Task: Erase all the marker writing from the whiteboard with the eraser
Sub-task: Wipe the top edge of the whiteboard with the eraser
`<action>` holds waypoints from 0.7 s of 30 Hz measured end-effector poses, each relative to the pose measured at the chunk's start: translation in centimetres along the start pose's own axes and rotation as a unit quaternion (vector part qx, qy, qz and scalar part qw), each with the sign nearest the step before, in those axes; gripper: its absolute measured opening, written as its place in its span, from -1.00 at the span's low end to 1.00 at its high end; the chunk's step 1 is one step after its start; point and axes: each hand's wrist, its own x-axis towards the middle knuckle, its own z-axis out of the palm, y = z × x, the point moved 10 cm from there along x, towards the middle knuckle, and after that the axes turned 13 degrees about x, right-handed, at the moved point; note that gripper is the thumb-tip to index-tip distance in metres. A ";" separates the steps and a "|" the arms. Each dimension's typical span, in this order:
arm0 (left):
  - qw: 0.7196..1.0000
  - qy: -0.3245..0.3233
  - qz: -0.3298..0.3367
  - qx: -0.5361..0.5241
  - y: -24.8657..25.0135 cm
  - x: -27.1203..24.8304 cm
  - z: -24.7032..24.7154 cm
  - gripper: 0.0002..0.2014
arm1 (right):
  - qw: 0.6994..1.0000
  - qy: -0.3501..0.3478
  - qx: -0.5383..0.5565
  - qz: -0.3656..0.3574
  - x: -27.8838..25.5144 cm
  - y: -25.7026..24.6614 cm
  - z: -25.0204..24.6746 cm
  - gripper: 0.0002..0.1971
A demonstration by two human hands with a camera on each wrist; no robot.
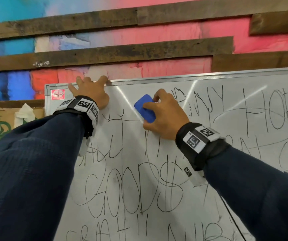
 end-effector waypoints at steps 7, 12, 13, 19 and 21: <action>0.996 0.034 0.080 0.022 4.6 -0.3 -2.9 -0.49 | 0.999 -0.025 -0.016 -0.024 -1.1 0.5 -0.6 -0.59; 0.996 -0.008 0.080 0.026 6.5 -1.2 -2.4 -0.44 | 0.998 0.063 0.021 0.023 -1.0 3.0 -3.8 -0.57; 0.997 -0.004 0.074 0.032 6.8 -1.3 -2.6 -0.46 | 1.000 0.027 0.004 0.005 -1.1 2.6 -3.1 -0.57; 0.992 0.040 0.117 0.023 10.2 -1.6 -4.6 -0.64 | 0.994 0.104 0.038 0.018 -1.2 4.0 -4.8 -0.60; 0.990 0.039 0.137 -0.002 10.6 -1.8 -4.3 -0.56 | 0.999 0.050 0.013 -0.013 -1.3 3.0 -3.3 -0.60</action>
